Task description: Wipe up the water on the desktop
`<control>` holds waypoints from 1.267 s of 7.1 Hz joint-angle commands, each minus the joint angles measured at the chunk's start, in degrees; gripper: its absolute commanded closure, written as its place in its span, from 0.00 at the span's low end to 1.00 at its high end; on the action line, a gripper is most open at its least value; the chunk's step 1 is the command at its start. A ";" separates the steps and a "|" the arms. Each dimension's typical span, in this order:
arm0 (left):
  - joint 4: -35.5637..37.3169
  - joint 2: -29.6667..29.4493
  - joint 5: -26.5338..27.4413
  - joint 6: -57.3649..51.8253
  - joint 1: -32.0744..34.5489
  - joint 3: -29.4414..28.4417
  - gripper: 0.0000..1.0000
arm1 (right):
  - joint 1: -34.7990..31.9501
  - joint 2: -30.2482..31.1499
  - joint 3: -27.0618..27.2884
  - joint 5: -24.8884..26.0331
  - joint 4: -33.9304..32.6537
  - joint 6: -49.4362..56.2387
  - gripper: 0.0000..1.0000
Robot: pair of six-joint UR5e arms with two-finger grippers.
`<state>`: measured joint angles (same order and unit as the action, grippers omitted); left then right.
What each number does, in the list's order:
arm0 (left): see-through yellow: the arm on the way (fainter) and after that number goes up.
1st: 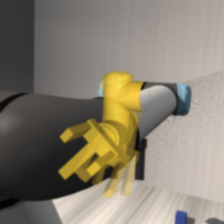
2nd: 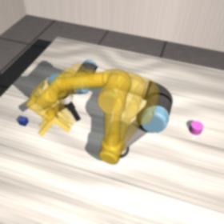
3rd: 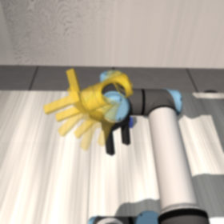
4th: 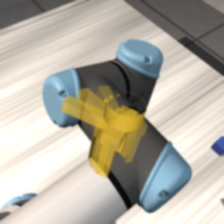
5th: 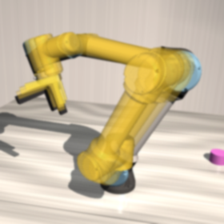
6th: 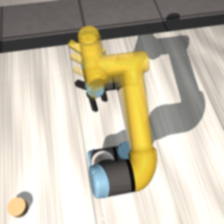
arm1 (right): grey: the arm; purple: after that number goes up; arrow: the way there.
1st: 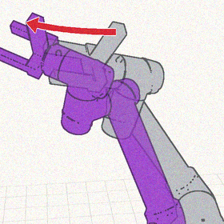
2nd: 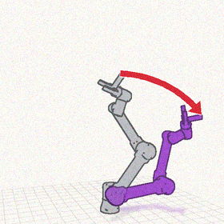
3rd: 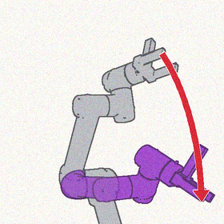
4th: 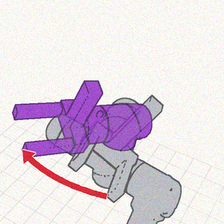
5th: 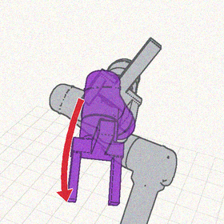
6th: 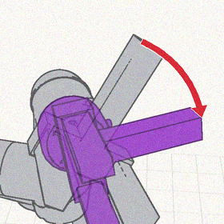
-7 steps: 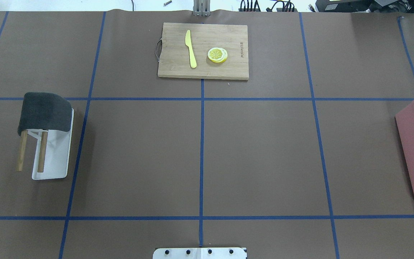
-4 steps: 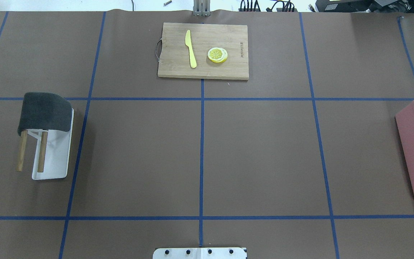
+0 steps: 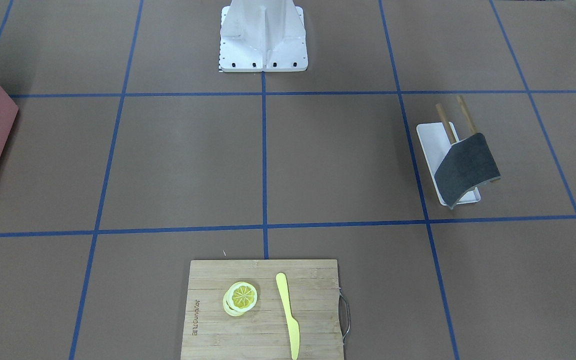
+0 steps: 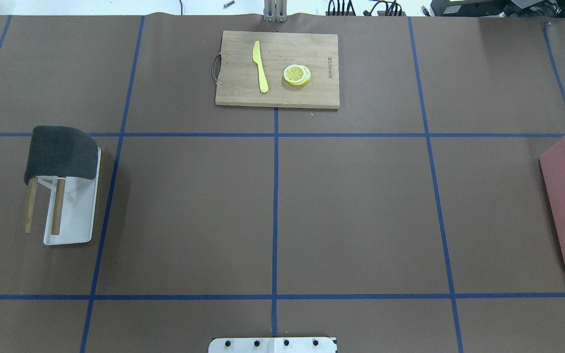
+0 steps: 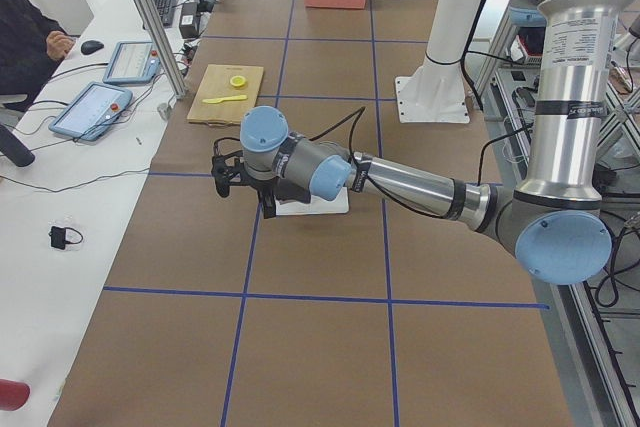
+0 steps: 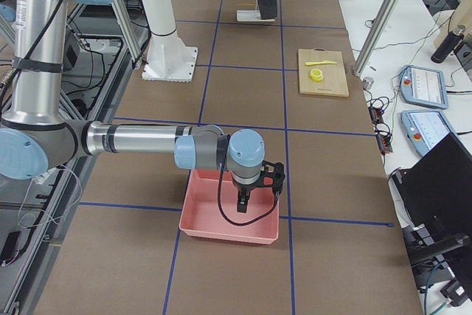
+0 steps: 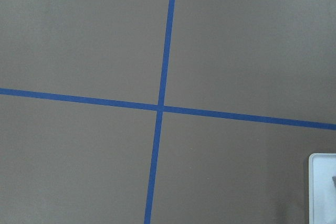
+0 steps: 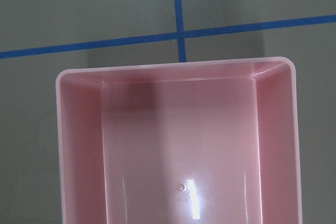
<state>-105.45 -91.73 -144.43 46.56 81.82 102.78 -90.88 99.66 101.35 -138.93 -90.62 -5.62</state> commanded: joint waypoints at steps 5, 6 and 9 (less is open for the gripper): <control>-11.44 -0.37 4.59 11.98 -16.33 -0.65 0.03 | 0.09 0.01 -0.10 -0.02 0.00 -0.09 0.00; -11.44 -0.46 4.59 11.89 -17.04 -0.82 0.09 | 0.09 0.01 -0.10 0.06 0.00 -0.09 0.00; -11.53 -0.46 7.40 11.98 -19.85 -1.08 0.30 | 0.09 0.01 -0.19 -0.02 0.00 -0.09 0.00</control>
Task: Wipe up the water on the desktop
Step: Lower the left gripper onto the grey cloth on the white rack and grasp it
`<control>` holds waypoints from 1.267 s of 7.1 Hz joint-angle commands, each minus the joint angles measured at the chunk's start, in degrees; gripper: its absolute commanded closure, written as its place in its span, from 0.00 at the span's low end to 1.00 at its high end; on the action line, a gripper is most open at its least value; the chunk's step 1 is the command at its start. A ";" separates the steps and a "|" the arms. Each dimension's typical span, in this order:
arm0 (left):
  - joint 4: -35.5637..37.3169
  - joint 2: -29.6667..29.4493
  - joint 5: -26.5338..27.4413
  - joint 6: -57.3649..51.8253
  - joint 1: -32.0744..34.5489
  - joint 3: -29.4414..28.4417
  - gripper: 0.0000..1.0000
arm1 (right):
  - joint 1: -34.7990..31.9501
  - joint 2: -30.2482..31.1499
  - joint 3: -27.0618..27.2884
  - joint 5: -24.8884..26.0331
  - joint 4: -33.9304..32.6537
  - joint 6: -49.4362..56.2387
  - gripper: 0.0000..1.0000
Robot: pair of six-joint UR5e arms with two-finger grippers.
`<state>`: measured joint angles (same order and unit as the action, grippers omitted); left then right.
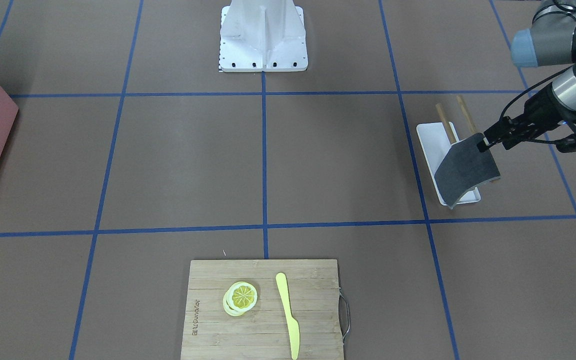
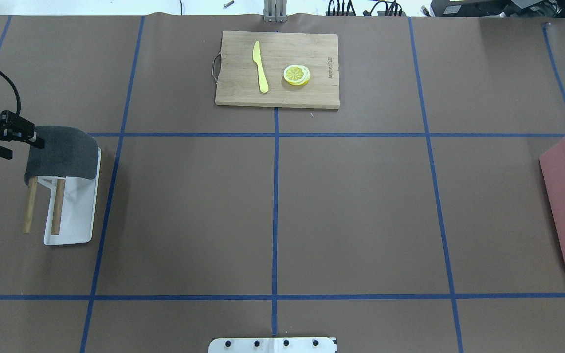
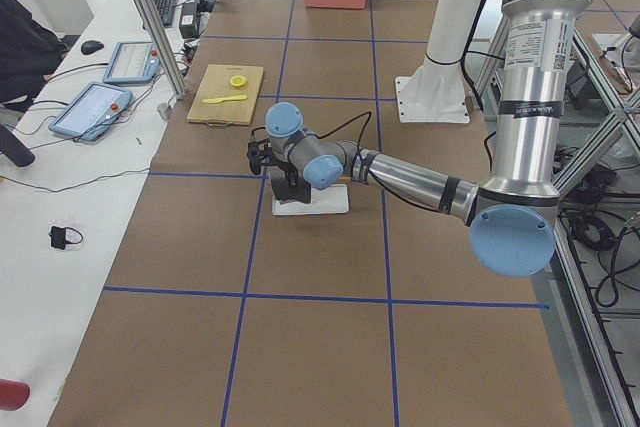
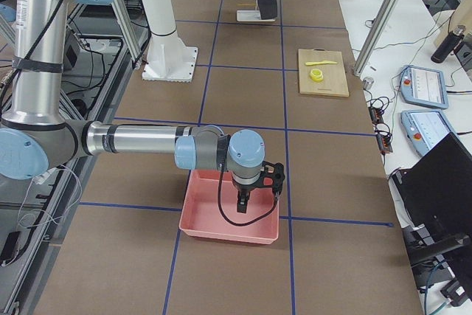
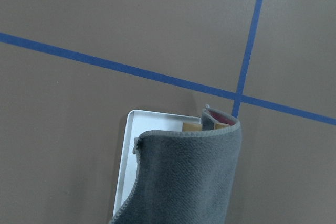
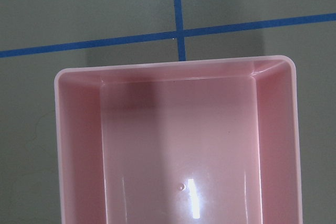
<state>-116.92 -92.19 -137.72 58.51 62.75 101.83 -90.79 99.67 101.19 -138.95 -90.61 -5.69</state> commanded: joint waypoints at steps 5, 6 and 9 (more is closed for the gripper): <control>-0.33 -0.01 0.61 -0.24 -0.70 -0.84 0.85 | 0.00 -0.09 -0.03 -0.01 0.00 -0.02 0.00; -0.33 0.08 0.61 -0.32 -0.70 -0.67 1.00 | 0.00 -0.09 -0.03 -0.01 0.00 -0.02 0.00; -0.24 0.69 0.00 -0.33 -0.35 0.55 1.00 | 0.00 -0.17 0.15 -0.01 0.00 -0.02 0.00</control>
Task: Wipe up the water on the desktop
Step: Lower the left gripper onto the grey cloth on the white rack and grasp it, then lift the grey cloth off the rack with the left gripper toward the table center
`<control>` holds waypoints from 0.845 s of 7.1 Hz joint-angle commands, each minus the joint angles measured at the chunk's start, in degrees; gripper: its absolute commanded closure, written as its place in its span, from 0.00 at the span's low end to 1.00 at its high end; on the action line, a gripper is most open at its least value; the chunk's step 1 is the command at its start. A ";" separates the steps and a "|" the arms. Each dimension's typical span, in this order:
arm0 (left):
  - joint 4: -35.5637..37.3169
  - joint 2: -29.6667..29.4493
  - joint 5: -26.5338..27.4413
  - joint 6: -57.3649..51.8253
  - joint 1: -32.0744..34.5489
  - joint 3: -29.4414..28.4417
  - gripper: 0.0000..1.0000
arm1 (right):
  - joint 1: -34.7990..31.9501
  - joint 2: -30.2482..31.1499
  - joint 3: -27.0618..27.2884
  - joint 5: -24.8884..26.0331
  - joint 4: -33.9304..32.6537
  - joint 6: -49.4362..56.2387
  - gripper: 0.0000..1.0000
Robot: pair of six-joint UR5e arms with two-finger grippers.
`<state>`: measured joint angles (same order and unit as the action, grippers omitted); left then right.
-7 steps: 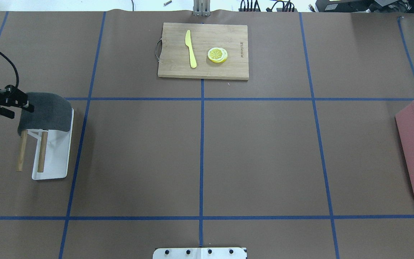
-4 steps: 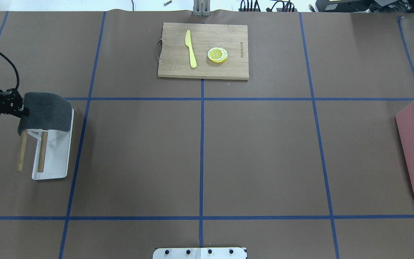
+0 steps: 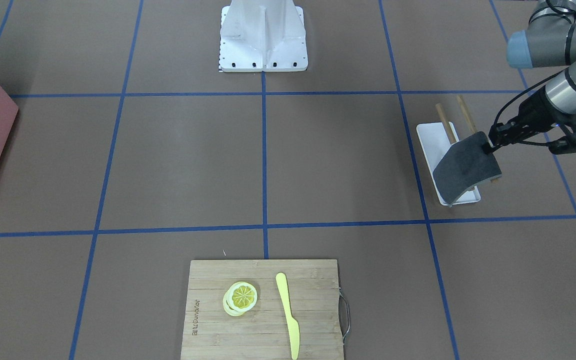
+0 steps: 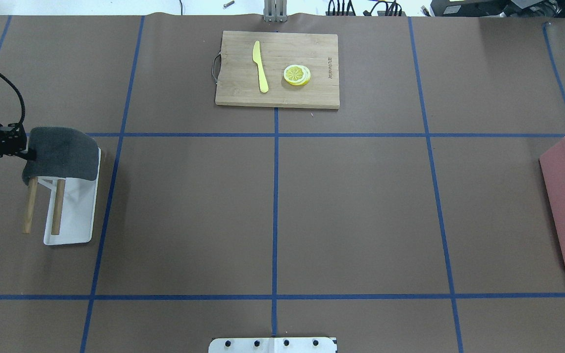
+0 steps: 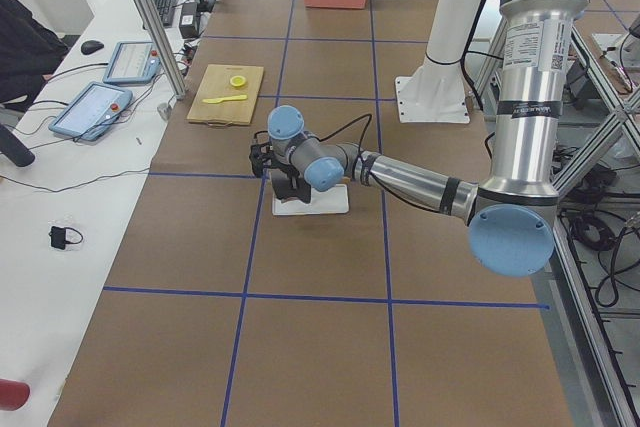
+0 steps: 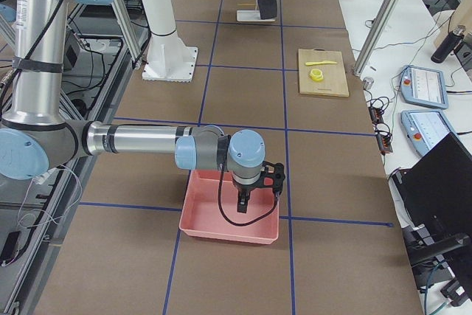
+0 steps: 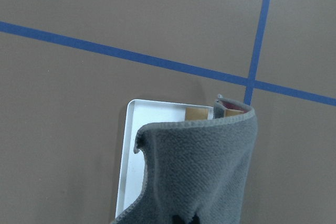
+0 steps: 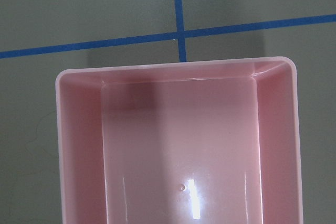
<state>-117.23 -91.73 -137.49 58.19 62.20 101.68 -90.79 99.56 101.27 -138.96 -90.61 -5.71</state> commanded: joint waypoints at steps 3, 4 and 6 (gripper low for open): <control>0.77 -0.20 -7.57 0.43 7.11 3.53 1.00 | 0.00 -0.41 1.12 -0.17 0.09 -0.09 0.00; 0.77 -0.20 -9.62 0.78 9.24 4.57 1.00 | 0.00 -0.41 1.47 0.09 0.17 -0.17 0.00; 0.86 -3.08 -9.47 7.25 9.26 4.94 1.00 | 2.36 -1.46 2.26 0.79 0.18 -0.61 0.00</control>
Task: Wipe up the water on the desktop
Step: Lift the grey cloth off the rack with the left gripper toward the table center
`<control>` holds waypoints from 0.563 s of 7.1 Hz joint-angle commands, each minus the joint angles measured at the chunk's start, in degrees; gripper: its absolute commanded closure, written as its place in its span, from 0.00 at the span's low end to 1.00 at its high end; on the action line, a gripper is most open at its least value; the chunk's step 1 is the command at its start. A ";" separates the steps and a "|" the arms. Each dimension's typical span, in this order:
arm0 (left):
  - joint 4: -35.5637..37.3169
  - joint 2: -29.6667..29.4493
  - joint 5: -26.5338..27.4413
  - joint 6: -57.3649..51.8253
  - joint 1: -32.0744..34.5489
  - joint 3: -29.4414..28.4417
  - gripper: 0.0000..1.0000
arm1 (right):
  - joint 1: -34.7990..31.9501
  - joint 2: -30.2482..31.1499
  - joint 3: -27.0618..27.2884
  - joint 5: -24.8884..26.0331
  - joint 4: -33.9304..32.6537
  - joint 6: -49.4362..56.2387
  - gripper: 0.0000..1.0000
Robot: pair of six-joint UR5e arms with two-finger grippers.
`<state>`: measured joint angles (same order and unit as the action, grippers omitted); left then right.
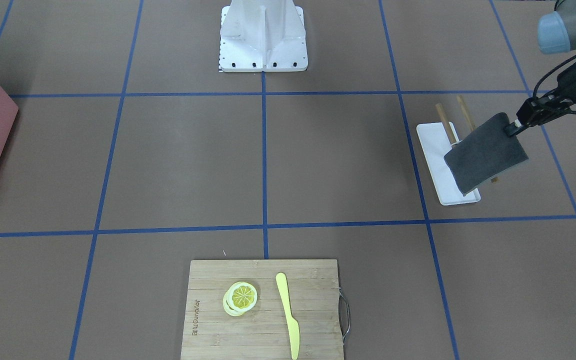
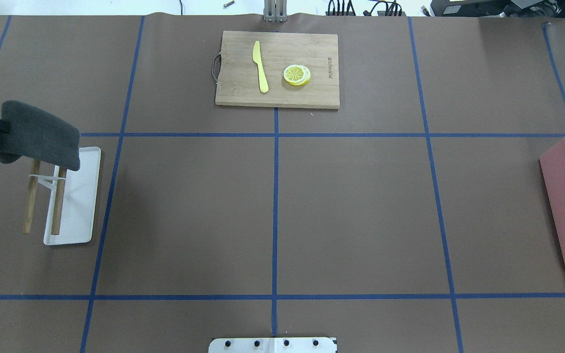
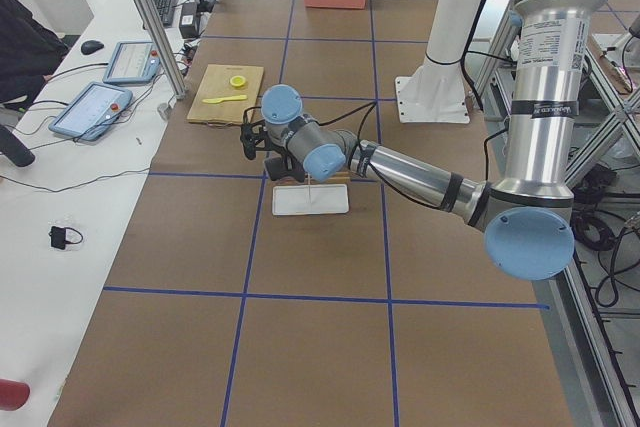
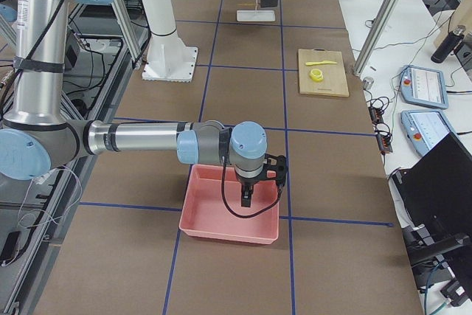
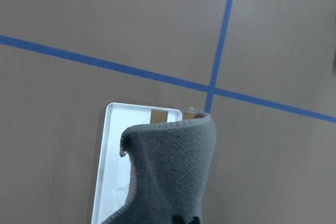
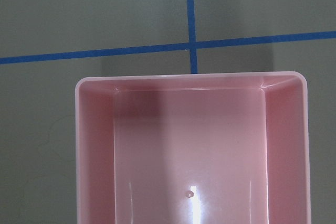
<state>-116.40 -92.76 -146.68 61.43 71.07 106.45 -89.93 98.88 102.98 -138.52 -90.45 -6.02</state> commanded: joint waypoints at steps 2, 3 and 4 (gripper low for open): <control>0.04 -7.24 -0.01 14.02 0.12 0.16 1.00 | 1.77 -2.11 0.03 0.96 0.36 0.04 0.00; 0.12 -10.40 0.25 19.46 -0.49 -0.10 1.00 | 1.86 -2.72 0.46 0.10 0.36 -0.48 0.00; 0.30 -13.91 0.43 26.30 -2.58 -0.63 1.00 | 2.38 -2.90 0.64 -1.57 0.45 -0.66 0.00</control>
<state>-116.27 -102.63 -146.48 80.13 70.30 106.31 -88.02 96.36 103.39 -138.58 -90.12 -6.42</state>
